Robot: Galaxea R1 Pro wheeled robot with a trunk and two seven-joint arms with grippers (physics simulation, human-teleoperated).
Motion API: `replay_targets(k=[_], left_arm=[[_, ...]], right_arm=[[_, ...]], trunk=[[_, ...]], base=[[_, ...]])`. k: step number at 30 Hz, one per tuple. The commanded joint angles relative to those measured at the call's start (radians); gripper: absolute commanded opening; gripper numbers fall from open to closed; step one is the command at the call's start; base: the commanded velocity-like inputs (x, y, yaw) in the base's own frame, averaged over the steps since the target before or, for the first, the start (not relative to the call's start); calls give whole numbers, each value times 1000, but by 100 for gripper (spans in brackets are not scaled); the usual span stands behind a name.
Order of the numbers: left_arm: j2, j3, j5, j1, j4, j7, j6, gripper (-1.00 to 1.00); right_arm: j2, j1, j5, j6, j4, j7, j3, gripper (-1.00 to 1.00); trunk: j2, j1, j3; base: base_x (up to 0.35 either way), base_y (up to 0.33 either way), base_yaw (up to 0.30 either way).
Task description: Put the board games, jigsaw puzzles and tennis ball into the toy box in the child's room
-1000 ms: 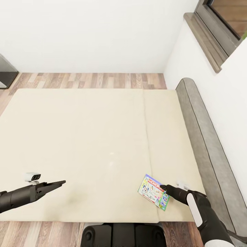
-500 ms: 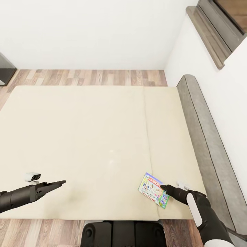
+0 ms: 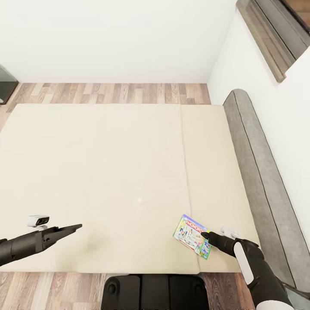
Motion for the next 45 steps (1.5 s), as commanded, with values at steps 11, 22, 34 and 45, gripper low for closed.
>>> replay_targets(k=[11,22,34,45], left_arm=[[-1,-26,106,-12,-8,-4,6,100],[0,-33,115,-14,-9,-4,4,100],[0,-34,116,-14,-8,-4,4,100],[0,-34,116,-14,-8,-4,4,100]], right_arm=[[1,0,4,5,-3,14,-1,100],[2,0,4,4,-8,15,-1,100],[2,-25,4,3,-6,15,0,100],[2,-35,4,4,-4,16,0,100]], trunk=[[-2,0,-13],[-2,0,-14],[-2,0,-18],[-2,0,-30]], base=[[0,0,0],[0,0,0],[0,0,0],[0,0,0]])
